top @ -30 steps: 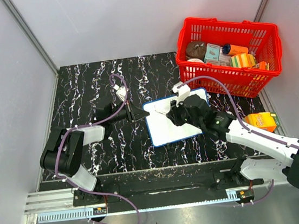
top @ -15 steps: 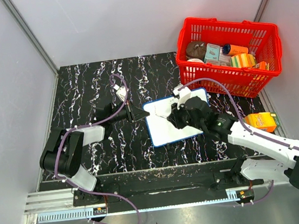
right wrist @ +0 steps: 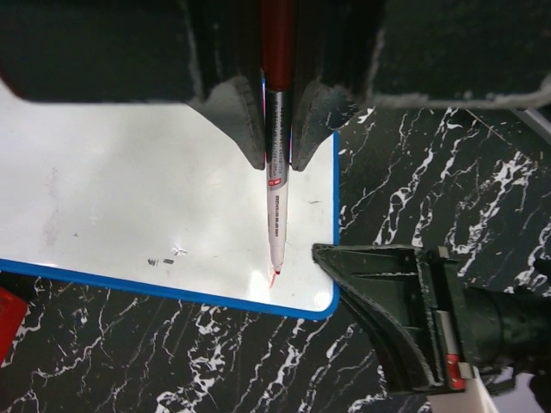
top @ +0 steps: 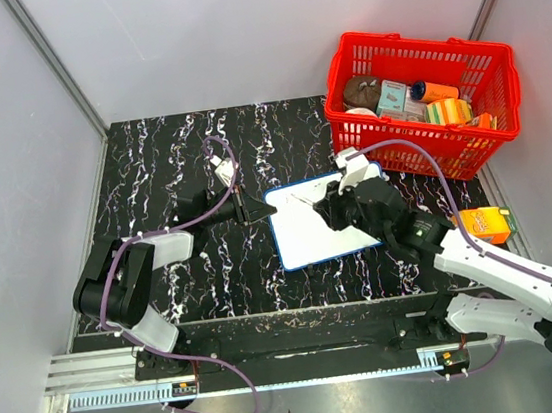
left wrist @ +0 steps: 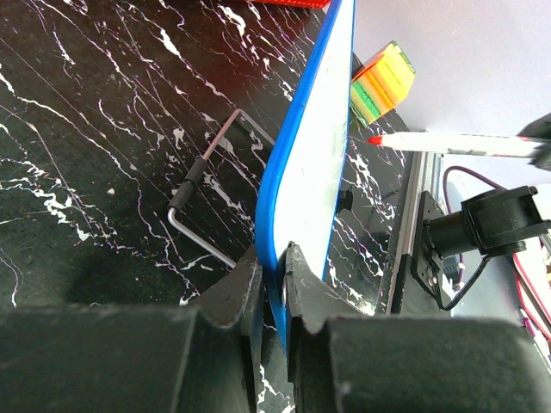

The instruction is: Write a sentence on the whiteboard

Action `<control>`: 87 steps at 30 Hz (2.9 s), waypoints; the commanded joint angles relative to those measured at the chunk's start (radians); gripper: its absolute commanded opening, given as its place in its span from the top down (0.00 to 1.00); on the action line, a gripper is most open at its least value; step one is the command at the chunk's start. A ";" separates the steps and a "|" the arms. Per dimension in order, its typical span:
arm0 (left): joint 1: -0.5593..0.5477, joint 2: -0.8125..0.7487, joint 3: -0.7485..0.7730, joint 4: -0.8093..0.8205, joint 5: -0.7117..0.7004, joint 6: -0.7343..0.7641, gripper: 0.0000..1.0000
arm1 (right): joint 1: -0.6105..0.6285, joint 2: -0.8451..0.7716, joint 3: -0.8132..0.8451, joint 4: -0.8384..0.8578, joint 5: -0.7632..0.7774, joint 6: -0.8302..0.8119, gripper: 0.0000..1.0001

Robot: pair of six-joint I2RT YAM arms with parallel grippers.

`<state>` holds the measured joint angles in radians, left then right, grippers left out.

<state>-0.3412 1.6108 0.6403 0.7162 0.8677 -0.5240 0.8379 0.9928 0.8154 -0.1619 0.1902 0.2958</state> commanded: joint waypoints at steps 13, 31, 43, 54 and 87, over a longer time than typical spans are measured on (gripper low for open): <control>-0.009 -0.025 0.022 -0.014 -0.064 0.111 1.00 | 0.009 0.055 0.042 0.082 0.081 0.019 1.00; -0.009 -0.029 0.021 -0.024 -0.065 0.121 1.00 | 0.009 0.112 0.041 0.073 0.098 0.026 1.00; -0.009 -0.032 0.021 -0.029 -0.067 0.125 1.00 | 0.009 0.113 0.025 0.068 0.032 0.032 1.00; -0.009 -0.032 0.022 -0.034 -0.068 0.128 1.00 | 0.007 0.109 0.018 0.044 0.003 0.035 1.00; -0.012 -0.058 0.018 -0.086 -0.124 0.153 1.00 | 0.010 -0.028 0.033 0.004 0.083 0.032 1.00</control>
<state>-0.3473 1.5860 0.6464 0.6605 0.8486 -0.4923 0.8387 0.9382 0.7658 -0.1242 0.2108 0.3454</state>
